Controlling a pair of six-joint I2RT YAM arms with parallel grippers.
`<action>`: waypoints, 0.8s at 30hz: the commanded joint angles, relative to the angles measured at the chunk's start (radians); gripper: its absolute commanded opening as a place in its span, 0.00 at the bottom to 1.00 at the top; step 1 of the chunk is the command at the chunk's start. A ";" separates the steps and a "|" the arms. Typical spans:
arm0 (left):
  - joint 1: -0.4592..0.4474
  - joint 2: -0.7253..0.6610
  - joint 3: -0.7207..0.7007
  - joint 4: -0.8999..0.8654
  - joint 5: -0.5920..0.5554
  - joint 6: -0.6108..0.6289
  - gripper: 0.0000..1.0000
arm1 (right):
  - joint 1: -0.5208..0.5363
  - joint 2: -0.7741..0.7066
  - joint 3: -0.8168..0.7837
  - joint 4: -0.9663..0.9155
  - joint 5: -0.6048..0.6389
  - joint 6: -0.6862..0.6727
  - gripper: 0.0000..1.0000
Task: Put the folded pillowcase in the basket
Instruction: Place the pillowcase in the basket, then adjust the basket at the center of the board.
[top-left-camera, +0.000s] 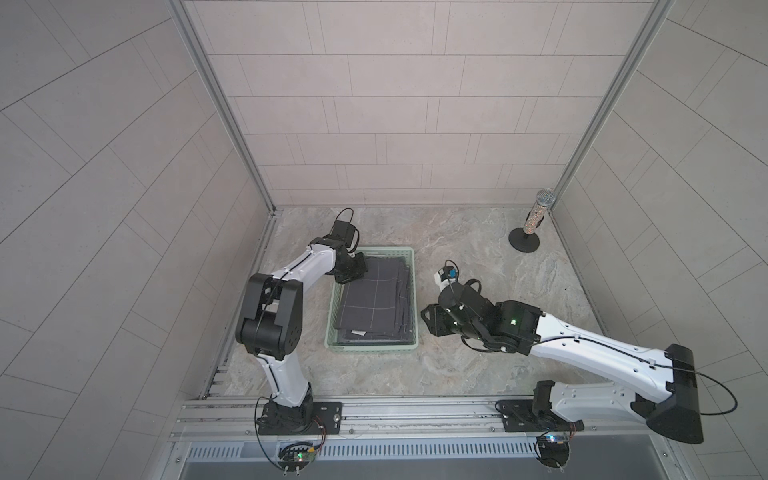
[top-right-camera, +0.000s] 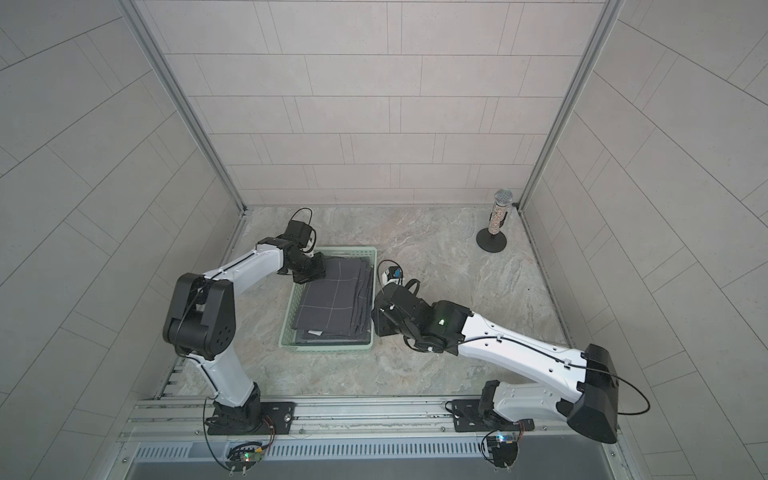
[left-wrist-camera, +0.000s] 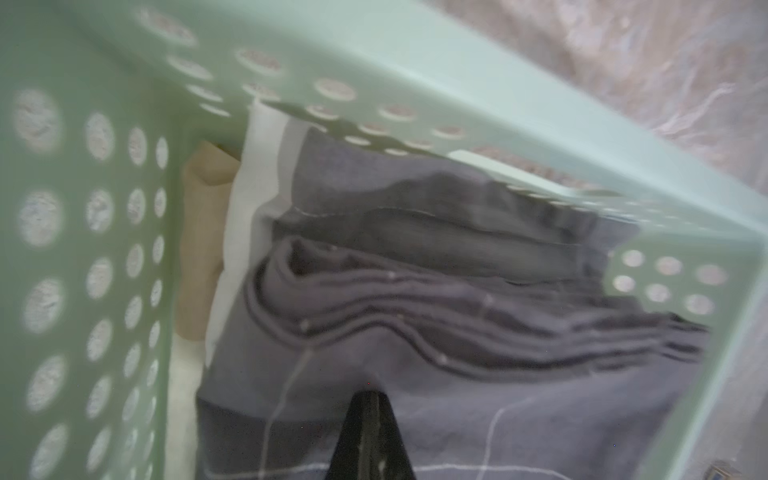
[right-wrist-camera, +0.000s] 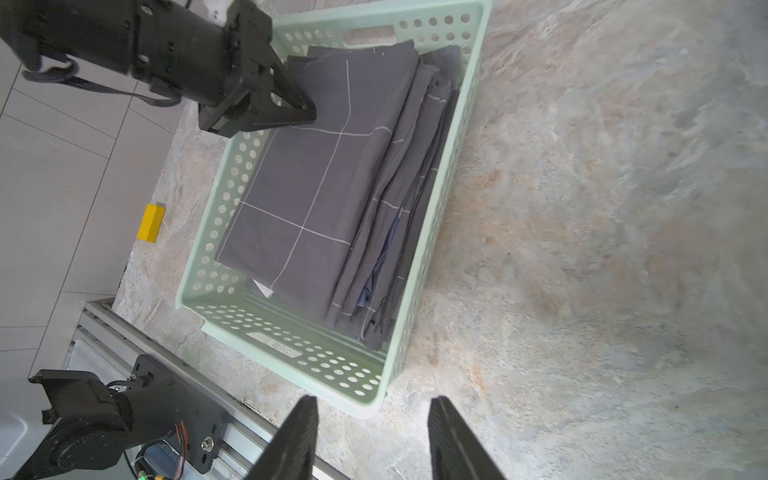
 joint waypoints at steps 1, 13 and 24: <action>-0.007 -0.160 0.017 -0.034 0.043 0.035 0.31 | -0.043 -0.053 0.001 -0.091 0.070 -0.046 0.62; 0.037 -0.558 -0.028 -0.143 -0.489 0.142 1.00 | -0.177 -0.064 0.373 -0.412 0.728 -0.403 1.00; 0.358 -0.511 -0.554 0.642 -0.269 0.309 1.00 | -0.479 -0.336 -0.133 0.271 0.491 -0.734 1.00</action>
